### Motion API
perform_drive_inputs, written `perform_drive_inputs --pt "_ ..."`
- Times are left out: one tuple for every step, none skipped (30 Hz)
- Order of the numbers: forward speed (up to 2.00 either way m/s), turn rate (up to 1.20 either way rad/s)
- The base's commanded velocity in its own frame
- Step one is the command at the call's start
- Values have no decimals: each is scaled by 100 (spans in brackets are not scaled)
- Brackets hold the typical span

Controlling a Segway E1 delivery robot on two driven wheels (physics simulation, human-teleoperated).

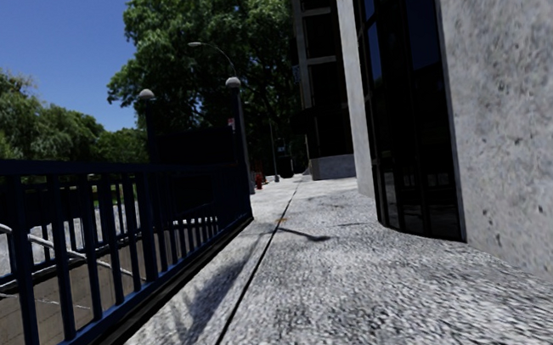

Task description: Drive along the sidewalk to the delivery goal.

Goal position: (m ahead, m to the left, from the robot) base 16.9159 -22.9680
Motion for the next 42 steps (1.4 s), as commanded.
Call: perform_drive_inputs --pt "200 -35" --pt "200 -35" --pt "200 -35" --pt "200 -35" --pt "200 -35" --pt "200 -35" --pt "200 -35" --pt "200 -35" --pt "200 -35" --pt "200 -35" --pt "200 -35" --pt "200 -35" --pt "200 -35" --pt "200 -35" --pt "200 0" --pt "200 0" --pt "200 0" --pt "200 0" --pt "200 0" --pt "200 0" --pt "200 0" --pt "200 0" --pt "200 0" --pt "200 0" --pt "200 0" --pt "200 0" --pt "200 0" --pt "200 0" --pt "200 0" --pt "200 0" --pt "200 0" --pt "200 0" --pt "200 0" --pt "200 0" --pt "200 0" --pt "200 0" --pt "200 0" --pt "200 -8" --pt "200 -8" --pt "200 -34" --pt "200 -40" --pt "200 -39"
